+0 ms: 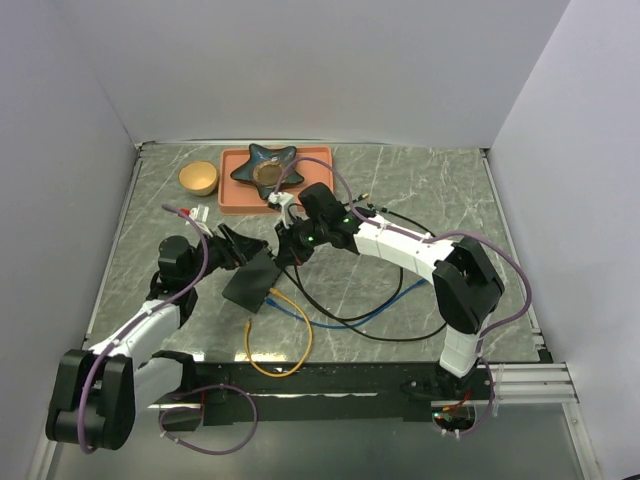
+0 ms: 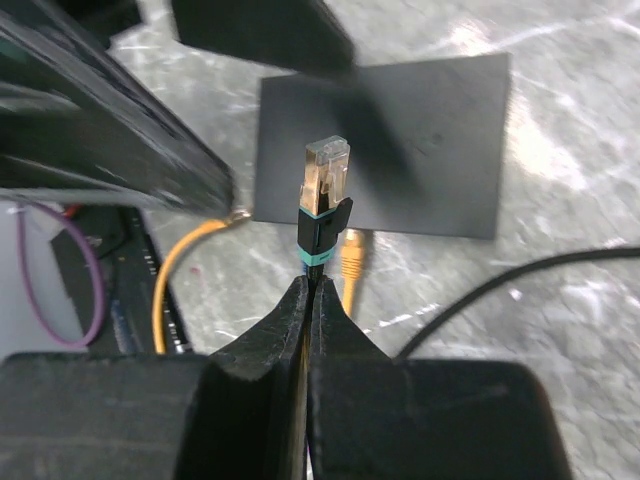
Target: Insert the plug into the switch port
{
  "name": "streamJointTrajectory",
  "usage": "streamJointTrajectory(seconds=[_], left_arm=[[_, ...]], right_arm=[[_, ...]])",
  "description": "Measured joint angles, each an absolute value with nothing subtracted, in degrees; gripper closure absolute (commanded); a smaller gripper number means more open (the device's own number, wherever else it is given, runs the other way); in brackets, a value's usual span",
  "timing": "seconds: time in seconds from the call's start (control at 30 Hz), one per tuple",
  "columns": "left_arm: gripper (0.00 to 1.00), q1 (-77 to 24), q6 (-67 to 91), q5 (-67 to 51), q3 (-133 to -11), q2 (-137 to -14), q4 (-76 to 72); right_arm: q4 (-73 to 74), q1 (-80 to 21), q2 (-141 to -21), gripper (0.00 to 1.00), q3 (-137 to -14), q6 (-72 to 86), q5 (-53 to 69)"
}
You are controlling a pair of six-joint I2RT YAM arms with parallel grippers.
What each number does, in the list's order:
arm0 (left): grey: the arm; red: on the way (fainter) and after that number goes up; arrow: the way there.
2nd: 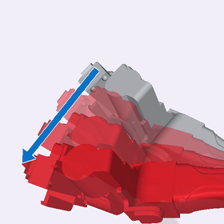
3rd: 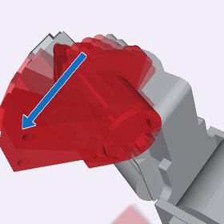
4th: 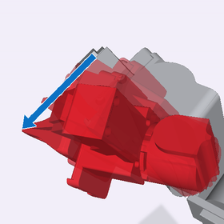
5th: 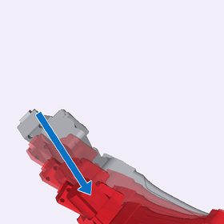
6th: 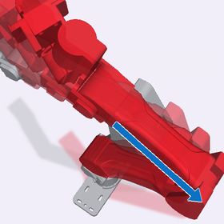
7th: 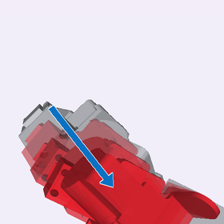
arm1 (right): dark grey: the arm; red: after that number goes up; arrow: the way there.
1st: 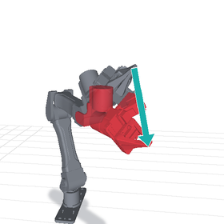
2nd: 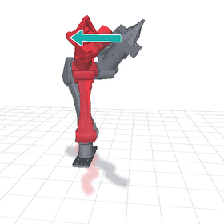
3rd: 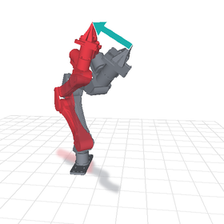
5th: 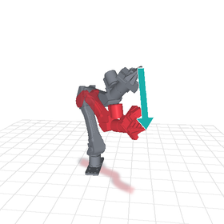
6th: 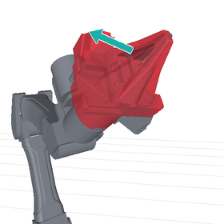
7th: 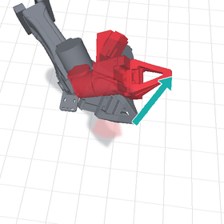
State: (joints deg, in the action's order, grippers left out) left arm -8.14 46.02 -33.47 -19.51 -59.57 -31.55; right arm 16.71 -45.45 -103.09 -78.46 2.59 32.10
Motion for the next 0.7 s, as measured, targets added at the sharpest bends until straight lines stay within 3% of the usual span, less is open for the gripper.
streamJointTrajectory(seconds=[0.3, 0.33, 0.43, 0.53, 0.6, 0.7], left_arm=[[0.54, -11.4, 46.9, -33.3, -19.5, -63.3, -36.0], [0.70, -11.6, 47.4, -33.1, -19.5, -63.5, -36.3], [0.99, -11.8, 48.3, -32.9, -19.4, -63.6, -37.7], [0.99, -12.3, 49.2, -33.2, -19.4, -63.6, -39.7], [0.99, -12.3, 49.2, -33.1, -19.4, -63.6, -40.0], [0.99, -12.3, 49.1, -33.1, -19.3, -63.4, -40.1]], right_arm=[[15.0, -46.2, -102.7, 1.00, -78.4, 4.0, 37.3], [14.9, -46.3, -102.7, 1.00, -78.4, 4.0, 37.7], [14.9, -46.6, -102.7, 1.00, -78.4, 4.0, 38.2], [14.8, -46.8, -102.7, 1.00, -78.3, 4.1, 37.6], [14.5, -46.8, -102.7, 0.90, -78.3, 4.4, 37.3], [13.5, -46.8, -102.2, 0.56, -77.5, 5.2, 36.7]])
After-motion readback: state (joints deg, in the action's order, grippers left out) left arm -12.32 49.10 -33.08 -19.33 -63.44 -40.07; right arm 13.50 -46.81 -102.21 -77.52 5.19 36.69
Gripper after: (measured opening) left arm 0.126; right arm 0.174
